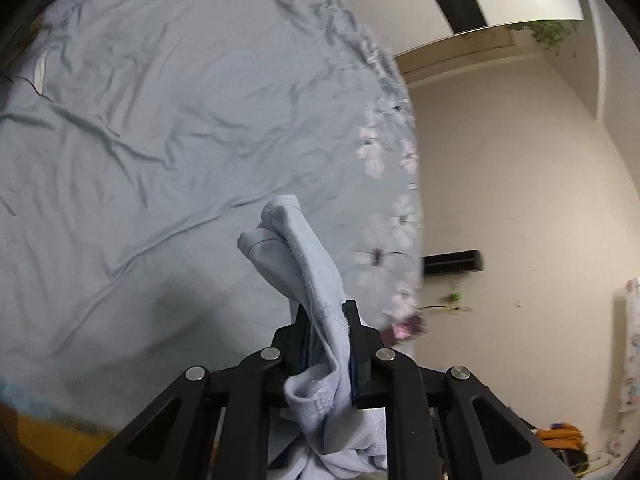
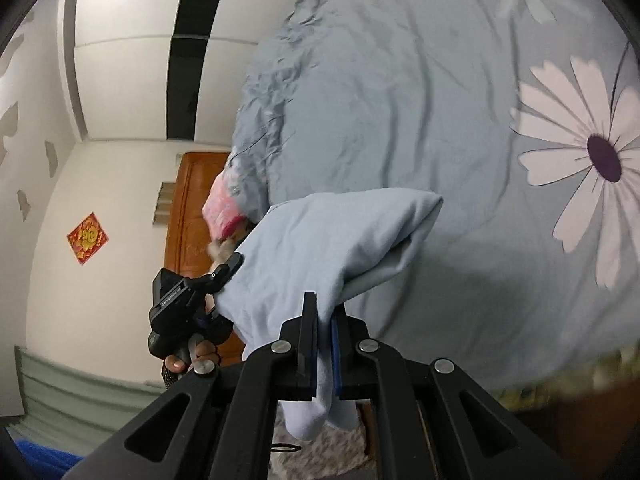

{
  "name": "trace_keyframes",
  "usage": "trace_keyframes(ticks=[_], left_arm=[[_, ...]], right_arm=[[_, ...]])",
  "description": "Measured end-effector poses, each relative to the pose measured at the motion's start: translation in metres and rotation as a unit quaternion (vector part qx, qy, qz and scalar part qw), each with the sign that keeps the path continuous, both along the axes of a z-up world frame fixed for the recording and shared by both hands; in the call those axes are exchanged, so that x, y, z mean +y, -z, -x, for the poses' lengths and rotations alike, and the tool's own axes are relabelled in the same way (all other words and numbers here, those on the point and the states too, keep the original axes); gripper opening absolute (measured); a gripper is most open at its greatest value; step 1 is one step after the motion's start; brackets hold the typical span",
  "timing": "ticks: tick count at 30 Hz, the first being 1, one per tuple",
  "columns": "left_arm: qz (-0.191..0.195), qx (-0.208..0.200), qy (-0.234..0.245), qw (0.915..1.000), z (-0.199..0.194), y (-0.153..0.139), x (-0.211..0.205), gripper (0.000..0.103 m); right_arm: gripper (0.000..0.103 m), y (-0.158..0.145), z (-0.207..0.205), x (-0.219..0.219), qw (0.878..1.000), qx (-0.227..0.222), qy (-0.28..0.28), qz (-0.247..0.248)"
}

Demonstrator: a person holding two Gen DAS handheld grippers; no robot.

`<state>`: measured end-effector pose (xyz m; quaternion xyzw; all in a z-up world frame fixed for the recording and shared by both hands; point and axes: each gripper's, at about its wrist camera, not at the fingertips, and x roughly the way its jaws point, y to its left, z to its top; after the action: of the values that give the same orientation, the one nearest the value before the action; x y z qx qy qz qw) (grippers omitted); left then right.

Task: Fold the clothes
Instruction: 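Carry the folded shirt with both tools onto the clothes stack on the beige blanket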

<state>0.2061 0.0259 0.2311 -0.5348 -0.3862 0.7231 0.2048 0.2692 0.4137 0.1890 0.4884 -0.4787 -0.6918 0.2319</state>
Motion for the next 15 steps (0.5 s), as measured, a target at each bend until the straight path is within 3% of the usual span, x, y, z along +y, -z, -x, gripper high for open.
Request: trace_keyframes(ticks=[4,8,15], left_arm=[[-0.022,0.042,-0.034,0.9983,-0.019,-0.068,-0.033,0.015],[-0.024,0.068,-0.082,0.9940,-0.034,-0.106,-0.082,0.015],[0.017,0.098,-0.150,0.9836,-0.057,-0.142,-0.195,0.015]], right_arm=[[0.005,-0.079,0.004,-0.024,0.998,0.036,-0.036,-0.027],[0.005,-0.129,0.024,-0.073,0.992,0.077,-0.091,-0.045],[0.005,-0.139,0.073,-0.190,0.976,0.077,-0.200,-0.036]])
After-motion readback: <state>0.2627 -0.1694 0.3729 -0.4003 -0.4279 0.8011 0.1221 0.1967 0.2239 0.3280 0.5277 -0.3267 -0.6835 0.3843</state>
